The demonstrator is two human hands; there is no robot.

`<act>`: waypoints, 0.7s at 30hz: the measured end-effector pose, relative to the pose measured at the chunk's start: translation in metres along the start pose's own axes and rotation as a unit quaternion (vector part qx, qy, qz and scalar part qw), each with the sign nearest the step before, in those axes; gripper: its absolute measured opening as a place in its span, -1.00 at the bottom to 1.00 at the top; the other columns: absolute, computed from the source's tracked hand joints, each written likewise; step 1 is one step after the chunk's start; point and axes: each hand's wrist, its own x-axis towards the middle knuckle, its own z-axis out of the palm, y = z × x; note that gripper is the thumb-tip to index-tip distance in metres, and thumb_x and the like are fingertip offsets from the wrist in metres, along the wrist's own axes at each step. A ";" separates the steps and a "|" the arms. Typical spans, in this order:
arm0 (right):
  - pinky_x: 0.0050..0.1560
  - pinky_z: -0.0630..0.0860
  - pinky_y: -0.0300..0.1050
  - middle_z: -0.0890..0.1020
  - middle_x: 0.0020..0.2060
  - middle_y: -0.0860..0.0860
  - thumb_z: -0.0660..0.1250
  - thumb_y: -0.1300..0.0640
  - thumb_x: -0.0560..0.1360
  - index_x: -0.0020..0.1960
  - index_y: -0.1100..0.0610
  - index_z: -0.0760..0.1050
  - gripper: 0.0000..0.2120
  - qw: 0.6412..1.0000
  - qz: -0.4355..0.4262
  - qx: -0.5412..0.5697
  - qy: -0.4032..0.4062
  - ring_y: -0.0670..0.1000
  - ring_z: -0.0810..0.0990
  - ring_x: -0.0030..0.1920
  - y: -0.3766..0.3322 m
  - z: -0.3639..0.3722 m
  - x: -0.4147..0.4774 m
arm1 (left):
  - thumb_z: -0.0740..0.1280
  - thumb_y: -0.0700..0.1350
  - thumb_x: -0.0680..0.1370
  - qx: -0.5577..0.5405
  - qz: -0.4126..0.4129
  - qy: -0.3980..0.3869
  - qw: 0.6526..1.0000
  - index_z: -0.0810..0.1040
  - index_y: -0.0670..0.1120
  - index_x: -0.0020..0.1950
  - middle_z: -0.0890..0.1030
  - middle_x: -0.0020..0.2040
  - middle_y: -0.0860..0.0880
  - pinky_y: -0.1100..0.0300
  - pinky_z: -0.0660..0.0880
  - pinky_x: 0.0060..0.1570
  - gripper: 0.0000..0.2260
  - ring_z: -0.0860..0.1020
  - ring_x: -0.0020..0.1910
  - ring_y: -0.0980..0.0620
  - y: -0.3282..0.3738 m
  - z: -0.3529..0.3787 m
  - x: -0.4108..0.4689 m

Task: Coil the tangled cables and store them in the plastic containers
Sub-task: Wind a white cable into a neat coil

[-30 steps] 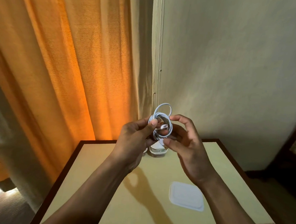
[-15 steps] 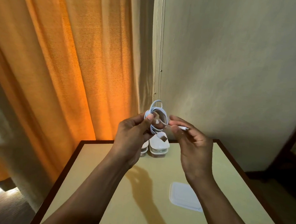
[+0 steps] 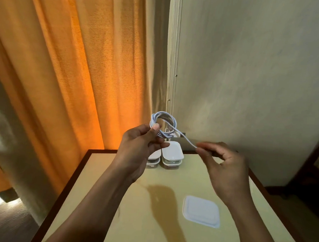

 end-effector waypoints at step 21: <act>0.30 0.57 0.09 0.70 0.05 0.31 0.34 0.41 0.52 0.13 0.34 0.64 -0.78 0.840 0.276 0.463 0.067 0.27 0.66 0.17 -0.021 0.042 -0.011 | 0.39 -0.23 0.61 0.069 -0.026 -0.079 0.994 0.68 -0.22 0.17 0.73 -0.02 -0.13 0.17 0.47 -0.16 -0.83 0.63 -0.11 0.06 -0.024 0.010 -0.016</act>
